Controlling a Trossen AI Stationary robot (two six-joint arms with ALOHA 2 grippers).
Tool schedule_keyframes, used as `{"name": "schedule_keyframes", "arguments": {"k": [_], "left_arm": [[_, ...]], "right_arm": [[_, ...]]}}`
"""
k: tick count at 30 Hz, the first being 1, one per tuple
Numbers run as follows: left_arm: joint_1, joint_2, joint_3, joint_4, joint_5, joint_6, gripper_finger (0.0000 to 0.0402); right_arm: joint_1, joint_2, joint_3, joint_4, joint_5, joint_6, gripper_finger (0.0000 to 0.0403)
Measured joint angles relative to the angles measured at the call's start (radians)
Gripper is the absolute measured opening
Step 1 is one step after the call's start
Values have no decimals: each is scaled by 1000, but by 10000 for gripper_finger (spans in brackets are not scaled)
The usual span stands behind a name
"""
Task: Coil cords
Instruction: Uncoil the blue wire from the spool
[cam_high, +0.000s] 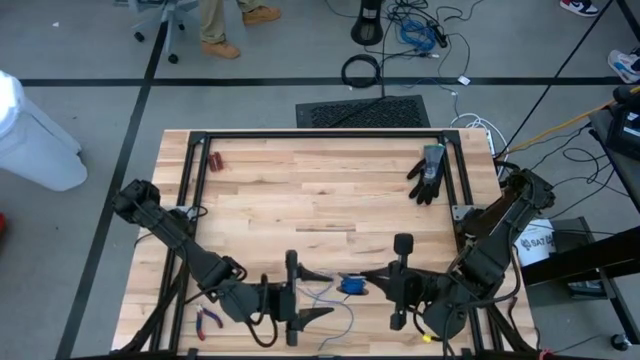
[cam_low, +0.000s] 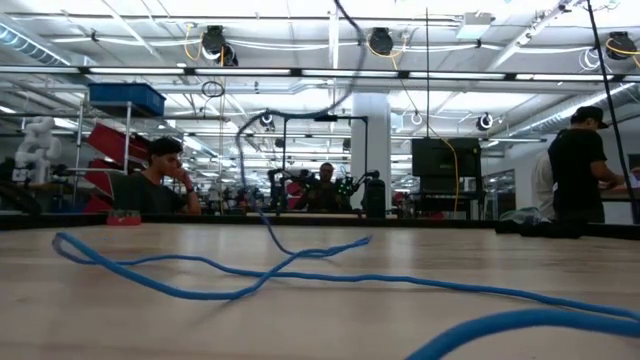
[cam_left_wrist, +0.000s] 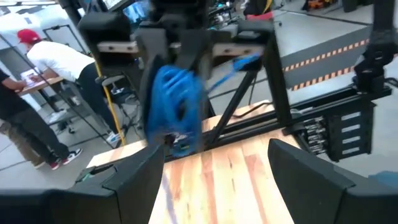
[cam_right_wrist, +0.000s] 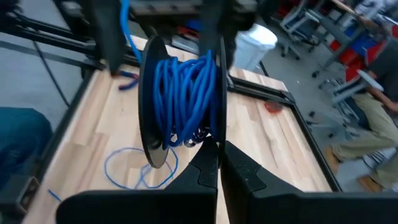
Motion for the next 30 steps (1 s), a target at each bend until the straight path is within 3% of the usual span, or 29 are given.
{"name": "schedule_keyframes", "arguments": {"k": [12, 23, 30], "left_arm": [[3, 0, 0, 67, 62, -5, 285], [3, 0, 0, 67, 60, -5, 198], [5, 0, 0, 83, -23, -5, 154]], "right_arm": [[-3, 0, 0, 31, -13, -26, 0], [-27, 0, 0, 81, -14, -72, 0], [-28, 7, 0, 82, -13, -65, 0]]}}
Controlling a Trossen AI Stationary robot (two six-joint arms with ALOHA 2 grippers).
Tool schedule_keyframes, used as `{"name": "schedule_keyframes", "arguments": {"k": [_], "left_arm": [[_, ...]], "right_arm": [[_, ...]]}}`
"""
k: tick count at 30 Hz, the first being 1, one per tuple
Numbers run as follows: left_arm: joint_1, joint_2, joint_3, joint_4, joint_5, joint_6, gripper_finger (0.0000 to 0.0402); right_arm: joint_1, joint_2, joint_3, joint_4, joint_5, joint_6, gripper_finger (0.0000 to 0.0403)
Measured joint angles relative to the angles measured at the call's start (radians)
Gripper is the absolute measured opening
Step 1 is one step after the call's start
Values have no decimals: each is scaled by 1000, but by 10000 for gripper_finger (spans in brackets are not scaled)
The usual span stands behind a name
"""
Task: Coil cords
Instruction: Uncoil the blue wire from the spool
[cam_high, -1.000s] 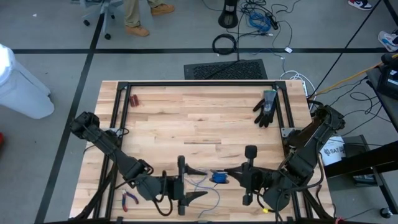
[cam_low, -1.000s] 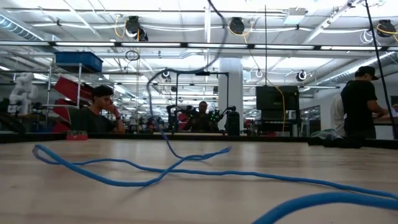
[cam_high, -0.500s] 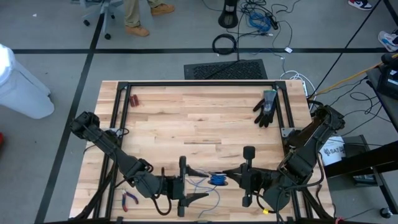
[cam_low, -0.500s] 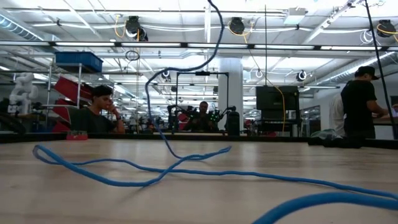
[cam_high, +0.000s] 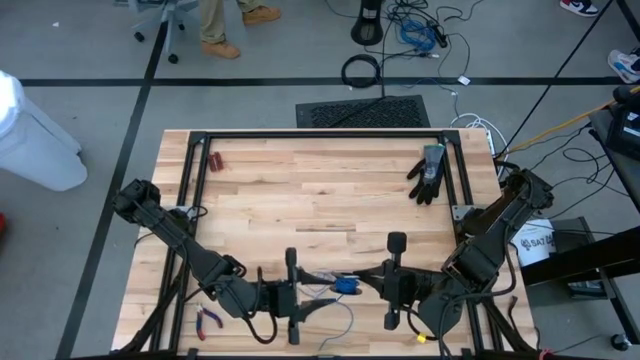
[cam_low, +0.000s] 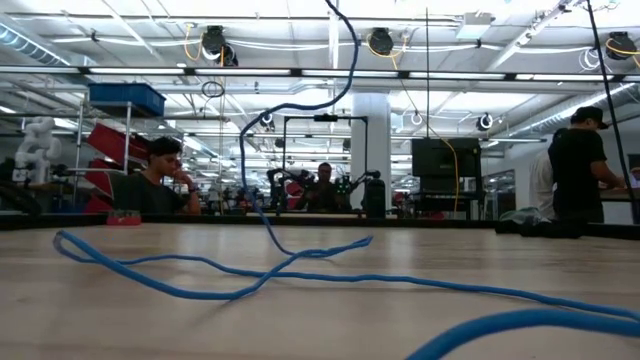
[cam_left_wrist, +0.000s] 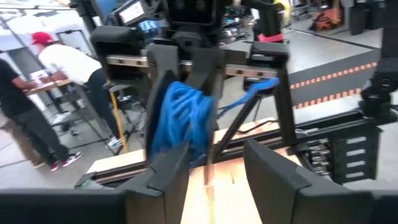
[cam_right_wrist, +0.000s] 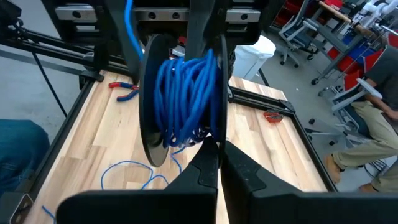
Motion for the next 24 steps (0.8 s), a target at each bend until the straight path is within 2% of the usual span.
{"name": "schedule_keyframes", "arguments": {"k": [4, 12, 18, 24], "left_arm": [[0, 0, 0, 4, -18, 0, 116], [0, 0, 0, 4, -20, 0, 12], [-2, 0, 0, -6, -22, 2, 7], [-13, 1, 0, -48, -40, 35, 4]], "right_arm": [[0, 0, 0, 0, 0, 0, 0], [-5, 0, 0, 21, 0, -7, 0], [-6, 5, 0, 15, -17, -4, 3], [12, 5, 0, 17, 1, -28, 44]]}}
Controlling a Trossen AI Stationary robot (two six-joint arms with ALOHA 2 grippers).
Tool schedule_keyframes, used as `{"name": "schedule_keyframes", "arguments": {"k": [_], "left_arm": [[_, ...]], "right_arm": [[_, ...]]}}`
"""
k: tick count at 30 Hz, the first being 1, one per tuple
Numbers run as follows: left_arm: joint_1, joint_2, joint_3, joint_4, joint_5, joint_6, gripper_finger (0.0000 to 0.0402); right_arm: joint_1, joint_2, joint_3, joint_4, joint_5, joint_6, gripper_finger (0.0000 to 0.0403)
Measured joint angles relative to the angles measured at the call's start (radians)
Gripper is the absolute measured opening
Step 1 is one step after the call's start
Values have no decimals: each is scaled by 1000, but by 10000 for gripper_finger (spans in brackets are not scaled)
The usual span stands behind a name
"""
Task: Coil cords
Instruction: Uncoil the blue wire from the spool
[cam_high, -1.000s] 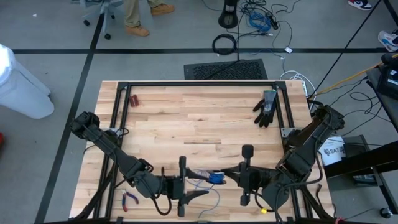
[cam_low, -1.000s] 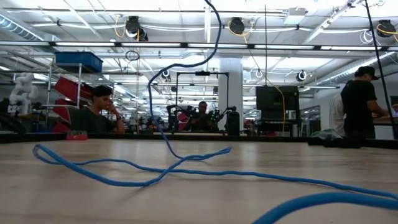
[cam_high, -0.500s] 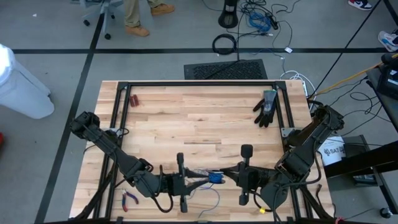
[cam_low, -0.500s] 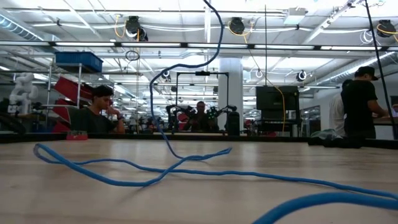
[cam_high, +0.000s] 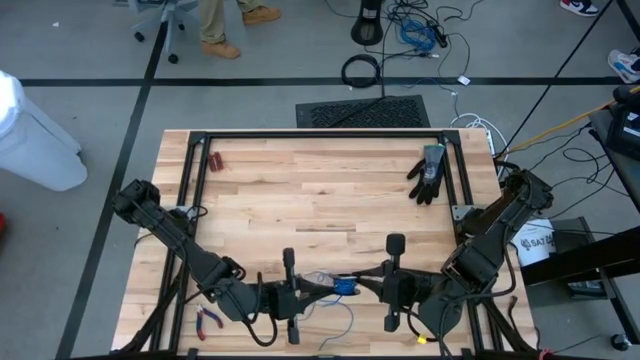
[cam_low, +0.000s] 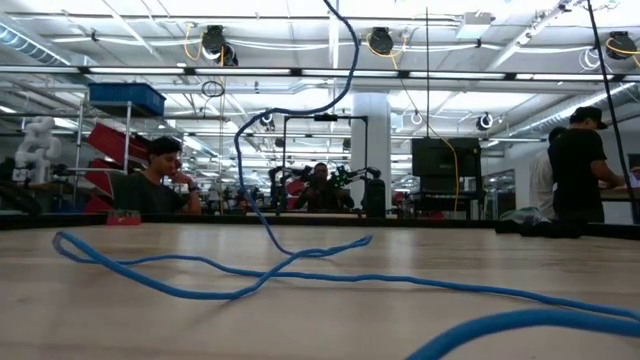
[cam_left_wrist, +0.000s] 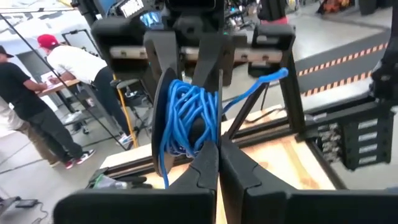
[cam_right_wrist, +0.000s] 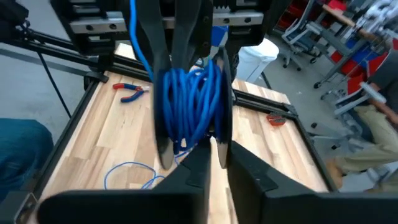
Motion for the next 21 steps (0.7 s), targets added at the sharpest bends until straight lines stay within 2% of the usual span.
{"name": "schedule_keyframes", "arguments": {"k": [5, 10, 16, 21], "left_arm": [[-6, -24, 0, -68, -12, -8, 3], [-21, -35, 1, -143, -17, 12, 2], [-27, -37, 1, -162, -17, 18, 2], [-27, -37, 1, -162, -17, 18, 1]], "right_arm": [[28, 0, 0, -22, 48, -37, 86], [55, 0, 0, 7, 126, -107, 110], [53, 0, 0, 116, 76, -190, 113], [32, 13, 0, 133, 74, -204, 114]]}}
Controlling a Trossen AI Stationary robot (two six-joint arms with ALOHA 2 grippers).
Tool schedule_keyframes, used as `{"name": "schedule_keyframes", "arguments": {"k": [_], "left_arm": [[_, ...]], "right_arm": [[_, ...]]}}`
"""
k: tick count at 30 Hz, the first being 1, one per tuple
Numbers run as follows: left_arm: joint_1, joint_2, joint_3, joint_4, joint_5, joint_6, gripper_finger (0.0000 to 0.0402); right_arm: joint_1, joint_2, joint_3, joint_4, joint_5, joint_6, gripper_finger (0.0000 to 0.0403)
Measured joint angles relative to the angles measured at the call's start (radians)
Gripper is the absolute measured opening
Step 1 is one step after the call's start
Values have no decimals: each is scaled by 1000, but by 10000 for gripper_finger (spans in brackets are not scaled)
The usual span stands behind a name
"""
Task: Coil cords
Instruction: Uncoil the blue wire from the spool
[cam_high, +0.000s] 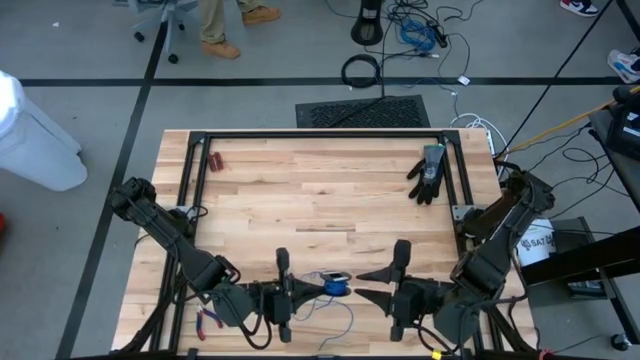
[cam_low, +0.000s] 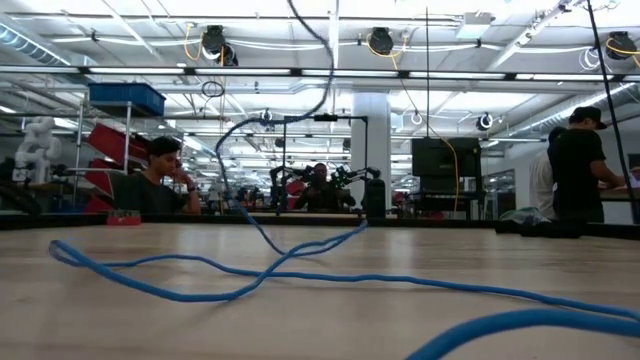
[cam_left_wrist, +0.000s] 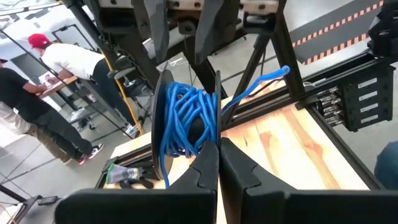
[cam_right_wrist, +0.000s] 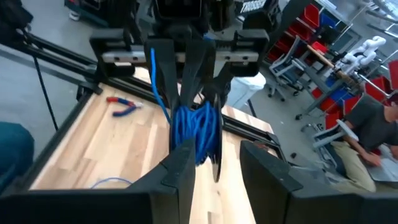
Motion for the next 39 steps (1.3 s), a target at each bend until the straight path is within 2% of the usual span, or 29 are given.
{"name": "schedule_keyframes", "arguments": {"k": [9, 12, 16, 24, 28, 33, 39], "left_arm": [[0, 0, 0, -1, 0, 0, 1], [0, 0, 0, -1, 0, 0, 1], [-1, 0, 0, -1, 2, 0, 1], [-1, 0, 0, -2, 4, 1, 2], [-2, 0, 0, -9, 20, 2, 2], [-2, 0, 0, -9, 21, 1, 2], [-2, -1, 0, -8, 21, 0, 2]], "right_arm": [[-44, 17, 0, 0, -1, -17, 114], [-45, 17, 0, 0, -39, -18, 107], [-51, 17, 0, 0, -98, -17, 75], [-70, 16, 0, -1, -120, -18, 9], [-83, 15, 0, -1, -175, -10, 7], [-90, 20, 0, -1, -177, -10, 14], [-94, 24, 0, -1, -161, -30, 3]]}}
